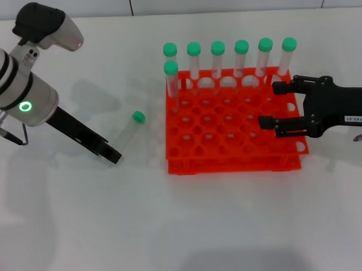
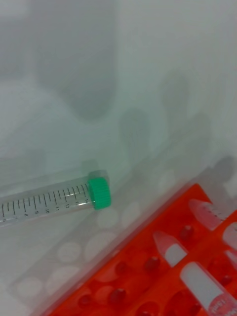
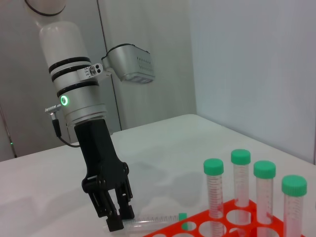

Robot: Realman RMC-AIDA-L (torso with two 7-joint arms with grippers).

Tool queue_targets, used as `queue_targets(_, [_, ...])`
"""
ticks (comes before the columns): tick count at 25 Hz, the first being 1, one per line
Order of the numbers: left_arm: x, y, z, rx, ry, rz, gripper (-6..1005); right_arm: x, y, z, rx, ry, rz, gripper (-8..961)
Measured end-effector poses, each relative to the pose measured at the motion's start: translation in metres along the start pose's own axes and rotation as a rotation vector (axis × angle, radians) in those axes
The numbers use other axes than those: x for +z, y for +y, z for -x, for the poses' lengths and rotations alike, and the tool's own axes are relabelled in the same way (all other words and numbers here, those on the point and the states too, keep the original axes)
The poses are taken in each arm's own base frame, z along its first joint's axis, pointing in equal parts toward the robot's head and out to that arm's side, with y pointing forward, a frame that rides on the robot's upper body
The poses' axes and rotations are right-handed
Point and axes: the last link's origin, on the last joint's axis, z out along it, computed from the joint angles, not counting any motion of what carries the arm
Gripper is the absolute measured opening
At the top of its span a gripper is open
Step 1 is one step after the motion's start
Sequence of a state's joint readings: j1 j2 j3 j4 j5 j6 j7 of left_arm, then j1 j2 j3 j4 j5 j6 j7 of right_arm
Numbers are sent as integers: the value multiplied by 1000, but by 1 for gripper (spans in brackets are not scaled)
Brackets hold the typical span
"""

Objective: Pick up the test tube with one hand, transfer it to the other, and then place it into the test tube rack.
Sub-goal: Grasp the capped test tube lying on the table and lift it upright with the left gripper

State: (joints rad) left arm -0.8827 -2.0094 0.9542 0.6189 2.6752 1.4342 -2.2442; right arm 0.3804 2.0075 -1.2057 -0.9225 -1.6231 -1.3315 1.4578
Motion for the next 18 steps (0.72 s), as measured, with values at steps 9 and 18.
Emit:
queue_targets(9, [1,-2,0,-1,6,-8,394,0,0,0,1,-1,0,852])
queue_targets(18, [3,-2,2,-4,6,-10,361,-1,1,-1,5,-1,0,851])
